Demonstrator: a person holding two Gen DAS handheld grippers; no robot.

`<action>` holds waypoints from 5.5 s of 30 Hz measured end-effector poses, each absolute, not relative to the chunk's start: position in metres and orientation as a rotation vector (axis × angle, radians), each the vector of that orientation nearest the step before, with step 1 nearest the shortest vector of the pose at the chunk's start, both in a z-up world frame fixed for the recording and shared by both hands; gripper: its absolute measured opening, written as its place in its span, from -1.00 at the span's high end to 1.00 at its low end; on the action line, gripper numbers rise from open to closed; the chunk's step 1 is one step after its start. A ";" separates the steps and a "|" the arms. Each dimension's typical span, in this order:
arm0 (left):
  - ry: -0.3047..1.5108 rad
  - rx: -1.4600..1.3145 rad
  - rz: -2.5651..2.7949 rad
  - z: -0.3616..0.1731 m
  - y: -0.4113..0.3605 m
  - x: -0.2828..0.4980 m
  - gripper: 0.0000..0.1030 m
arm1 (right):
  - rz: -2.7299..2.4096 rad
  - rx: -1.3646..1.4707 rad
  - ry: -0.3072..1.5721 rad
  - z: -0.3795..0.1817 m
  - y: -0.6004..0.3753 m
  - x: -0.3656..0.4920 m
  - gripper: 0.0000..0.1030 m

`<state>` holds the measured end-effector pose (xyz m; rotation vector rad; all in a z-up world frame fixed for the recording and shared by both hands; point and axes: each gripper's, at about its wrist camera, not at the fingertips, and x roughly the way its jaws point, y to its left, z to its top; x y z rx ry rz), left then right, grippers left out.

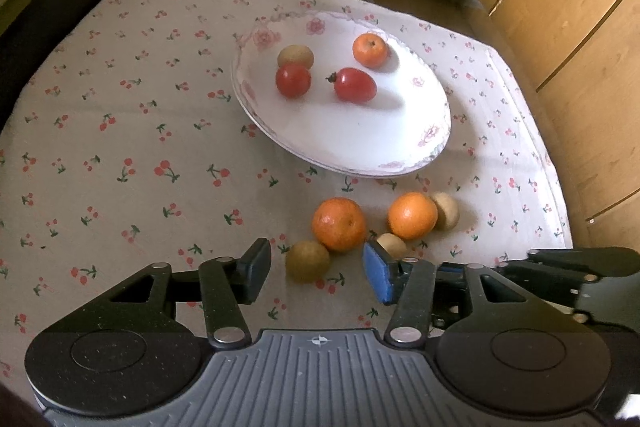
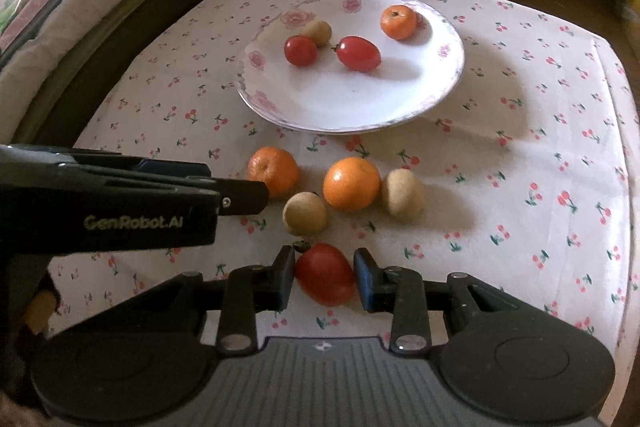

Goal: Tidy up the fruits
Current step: 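Grasp a red tomato with the right tool while the left tool grasps a small brown fruit, then lift both held fruits and carry them toward the white bowl, then lower the brown fruit into the bowl and open the left tool while the right tool holds the tomato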

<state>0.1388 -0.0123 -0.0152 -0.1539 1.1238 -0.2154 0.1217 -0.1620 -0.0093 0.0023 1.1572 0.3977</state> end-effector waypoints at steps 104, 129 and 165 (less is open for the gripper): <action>1.049 -0.100 -0.231 0.007 -0.031 0.146 0.39 | 0.298 0.042 1.038 0.017 -0.175 0.143 0.39; 1.036 -0.111 -0.182 0.009 -0.026 0.188 0.40 | 0.297 0.049 1.014 0.017 -0.170 0.186 0.39; 1.049 -0.106 -0.135 -0.004 -0.023 0.204 0.38 | 0.295 0.053 1.021 0.002 -0.167 0.205 0.39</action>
